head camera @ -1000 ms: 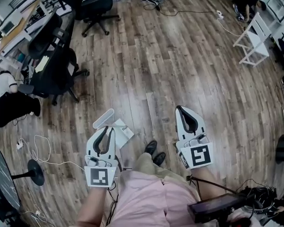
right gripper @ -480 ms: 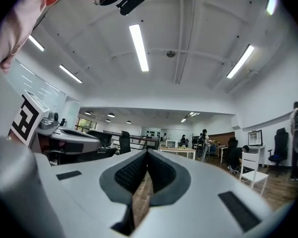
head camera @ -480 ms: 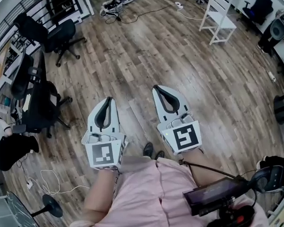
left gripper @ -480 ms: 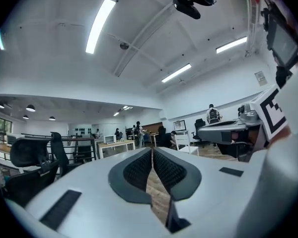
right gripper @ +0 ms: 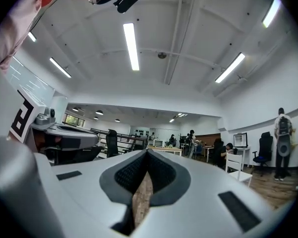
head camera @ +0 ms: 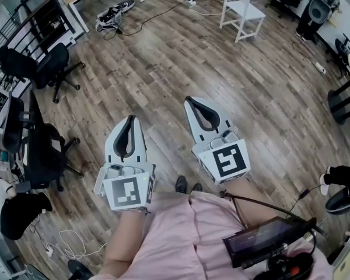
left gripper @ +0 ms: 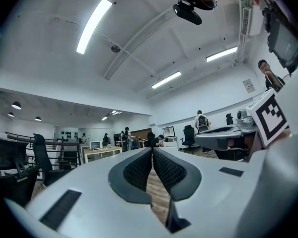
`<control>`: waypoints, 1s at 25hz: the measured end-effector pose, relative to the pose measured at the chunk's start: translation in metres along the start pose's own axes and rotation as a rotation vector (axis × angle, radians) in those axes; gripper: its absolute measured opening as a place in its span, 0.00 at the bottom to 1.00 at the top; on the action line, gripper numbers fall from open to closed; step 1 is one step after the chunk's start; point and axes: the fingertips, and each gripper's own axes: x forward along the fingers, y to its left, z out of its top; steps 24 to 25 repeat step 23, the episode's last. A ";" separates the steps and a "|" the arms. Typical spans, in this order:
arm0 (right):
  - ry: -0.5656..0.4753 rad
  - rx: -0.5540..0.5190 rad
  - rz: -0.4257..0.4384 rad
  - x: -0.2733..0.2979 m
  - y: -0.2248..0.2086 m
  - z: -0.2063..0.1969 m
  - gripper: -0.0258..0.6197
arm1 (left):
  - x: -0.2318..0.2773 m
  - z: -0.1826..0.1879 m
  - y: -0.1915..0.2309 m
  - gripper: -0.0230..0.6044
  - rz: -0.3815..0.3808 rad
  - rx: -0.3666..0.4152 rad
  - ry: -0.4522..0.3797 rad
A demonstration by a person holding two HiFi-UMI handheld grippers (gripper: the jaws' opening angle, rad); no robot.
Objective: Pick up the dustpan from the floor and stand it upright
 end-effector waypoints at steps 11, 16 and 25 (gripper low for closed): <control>-0.015 0.009 -0.057 -0.010 -0.017 0.001 0.04 | 0.011 0.000 -0.019 0.07 -0.056 0.023 0.006; -0.012 0.009 -0.061 -0.011 -0.017 0.001 0.04 | 0.013 -0.002 -0.022 0.07 -0.066 0.023 0.009; -0.005 0.007 -0.067 -0.012 -0.014 -0.005 0.04 | 0.011 -0.008 -0.023 0.07 -0.076 0.019 0.019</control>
